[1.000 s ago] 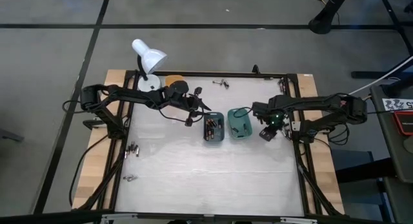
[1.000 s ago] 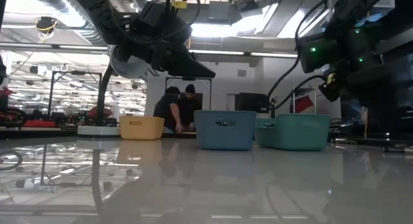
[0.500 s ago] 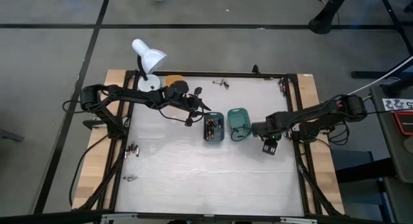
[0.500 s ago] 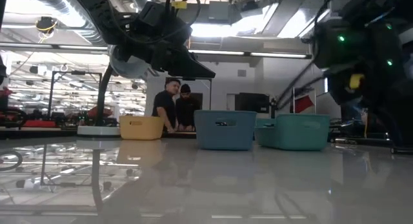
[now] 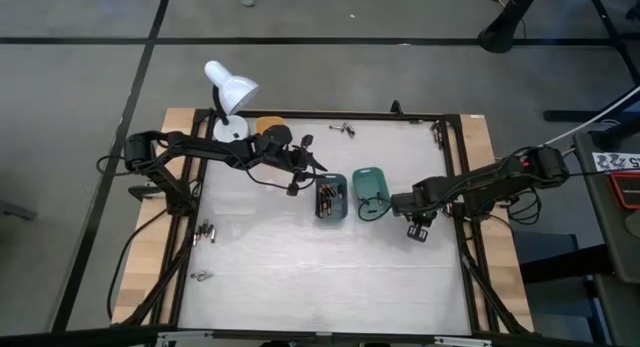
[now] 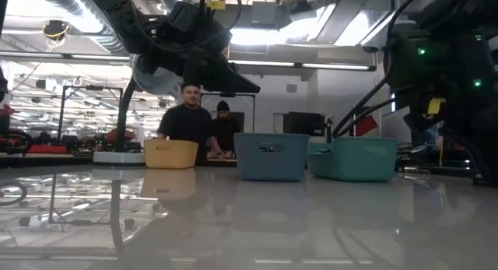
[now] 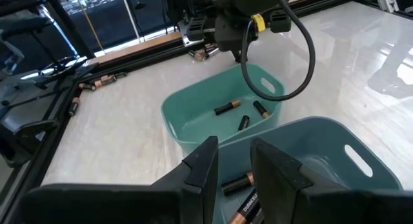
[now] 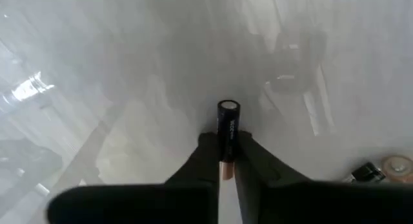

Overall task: Sort batteries
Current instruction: Put the black battery into the green bin

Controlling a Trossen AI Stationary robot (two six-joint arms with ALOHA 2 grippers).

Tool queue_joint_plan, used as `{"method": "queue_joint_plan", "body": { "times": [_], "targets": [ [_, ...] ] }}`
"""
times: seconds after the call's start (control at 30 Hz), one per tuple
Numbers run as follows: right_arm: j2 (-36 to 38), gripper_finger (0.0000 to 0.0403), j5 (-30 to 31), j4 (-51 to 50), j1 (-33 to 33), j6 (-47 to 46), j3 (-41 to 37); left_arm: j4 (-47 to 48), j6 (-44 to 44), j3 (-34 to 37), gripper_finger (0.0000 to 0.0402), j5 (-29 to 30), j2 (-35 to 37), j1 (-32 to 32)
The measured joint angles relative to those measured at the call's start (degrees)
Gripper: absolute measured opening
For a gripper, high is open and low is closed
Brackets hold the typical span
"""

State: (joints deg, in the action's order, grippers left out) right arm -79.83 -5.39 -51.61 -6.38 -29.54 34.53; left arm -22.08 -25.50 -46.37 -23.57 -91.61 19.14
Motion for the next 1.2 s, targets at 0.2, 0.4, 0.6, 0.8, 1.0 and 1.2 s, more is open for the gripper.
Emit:
{"method": "queue_joint_plan", "body": {
  "times": [0.2,0.4,0.6,0.8,1.0,1.2],
  "targets": [
    [1.33,0.0032,-1.81,-7.99,-0.04,0.82,5.79,0.09,0.02,0.0,0.0081,0.02,0.0,0.04],
    [5.15,0.0015,3.7,-14.25,-0.02,2.64,16.81,0.35,-0.17,0.0,0.0081,0.01,-0.02,0.04],
    [5.9,0.0027,15.14,-8.28,0.38,5.87,24.58,0.26,-0.18,0.0,0.0081,0.0,-0.02,0.04],
    [2.15,0.002,14.77,3.28,5.04,11.62,23.47,0.22,-0.13,0.0,0.0081,0.01,-0.02,0.04],
    [-2.71,0.0035,11.05,8.41,9.88,16.47,22.88,4.02,2.96,0.0,0.0081,11.54,-0.02,0.46],
    [-6.42,0.0056,9.86,8.61,12.53,18.39,22.88,11.44,4.59,0.0,0.0081,16.76,-0.02,3.46]
  ]
}}
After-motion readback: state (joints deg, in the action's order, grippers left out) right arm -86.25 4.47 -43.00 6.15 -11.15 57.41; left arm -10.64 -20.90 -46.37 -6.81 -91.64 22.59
